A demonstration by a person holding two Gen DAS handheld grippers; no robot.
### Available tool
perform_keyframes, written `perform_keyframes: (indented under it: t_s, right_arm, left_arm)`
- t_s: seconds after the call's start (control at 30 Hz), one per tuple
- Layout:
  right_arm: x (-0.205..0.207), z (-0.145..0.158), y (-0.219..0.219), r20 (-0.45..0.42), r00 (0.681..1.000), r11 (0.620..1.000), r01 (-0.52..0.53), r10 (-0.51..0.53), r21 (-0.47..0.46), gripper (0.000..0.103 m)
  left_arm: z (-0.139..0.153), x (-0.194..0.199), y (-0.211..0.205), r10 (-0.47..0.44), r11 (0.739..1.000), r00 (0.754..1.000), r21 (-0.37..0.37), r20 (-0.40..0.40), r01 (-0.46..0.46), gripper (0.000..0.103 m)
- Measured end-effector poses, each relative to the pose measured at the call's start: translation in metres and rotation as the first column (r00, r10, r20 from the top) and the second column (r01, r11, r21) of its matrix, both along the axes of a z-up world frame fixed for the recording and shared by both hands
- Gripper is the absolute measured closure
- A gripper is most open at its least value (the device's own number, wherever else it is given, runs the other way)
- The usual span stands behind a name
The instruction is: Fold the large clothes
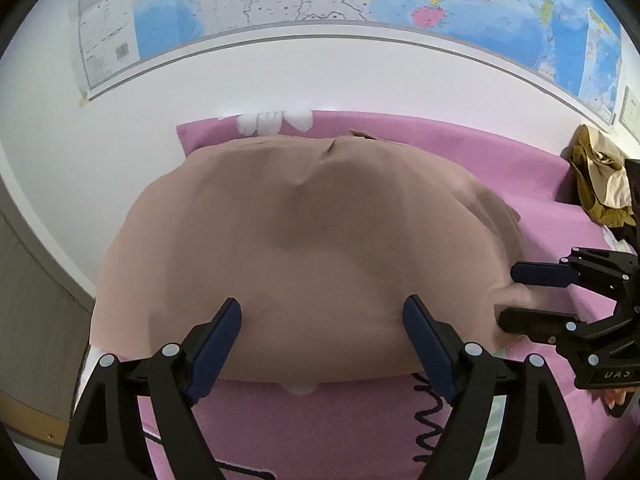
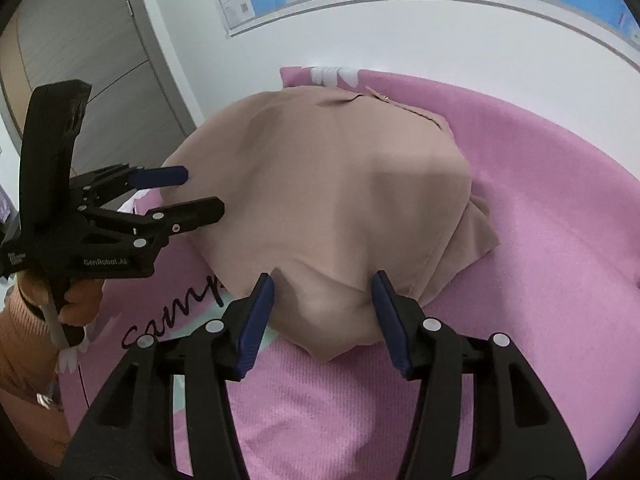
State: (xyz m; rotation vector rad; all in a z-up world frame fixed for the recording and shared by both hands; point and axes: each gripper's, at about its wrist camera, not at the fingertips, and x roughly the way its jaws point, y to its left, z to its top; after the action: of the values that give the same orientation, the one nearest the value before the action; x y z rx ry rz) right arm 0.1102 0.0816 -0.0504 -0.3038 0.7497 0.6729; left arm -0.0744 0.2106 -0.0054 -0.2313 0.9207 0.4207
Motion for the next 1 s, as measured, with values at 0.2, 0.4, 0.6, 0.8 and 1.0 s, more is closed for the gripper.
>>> perform_keyframes:
  t_s: [0.2,0.4,0.6,0.8,1.0]
  right_arm:
    - [-0.013,0.007,0.001,0.036,0.999,1.0,0.015,-0.016,0.015,0.049]
    - [-0.016,0.012,0.003,0.069,0.997,0.999,0.037,-0.039,0.02,0.048]
    - [-0.013,-0.015,0.017,0.04,0.999,0.995,0.024,-0.02,-0.101,0.049]
    - [-0.018,0.004,0.01,0.044,0.999,0.999,0.014,-0.013,-0.032,0.049]
    - [-0.014,0.01,0.014,0.049,0.999,1.0,0.017,-0.016,-0.008,0.051]
  left_arm:
    - [0.006,-0.01,-0.004,0.036,0.999,0.999,-0.007,0.019,-0.036,0.022]
    - [0.007,-0.018,0.006,0.097,0.995,0.995,-0.001,0.02,-0.097,0.02]
    - [-0.004,-0.021,0.021,0.112,0.992,0.994,-0.054,0.003,-0.112,0.02]
    - [0.004,-0.028,0.021,0.102,0.994,0.994,-0.051,0.026,-0.1,0.02]
    - [0.005,-0.028,0.023,0.109,0.994,0.994,-0.034,0.023,-0.108,0.02]
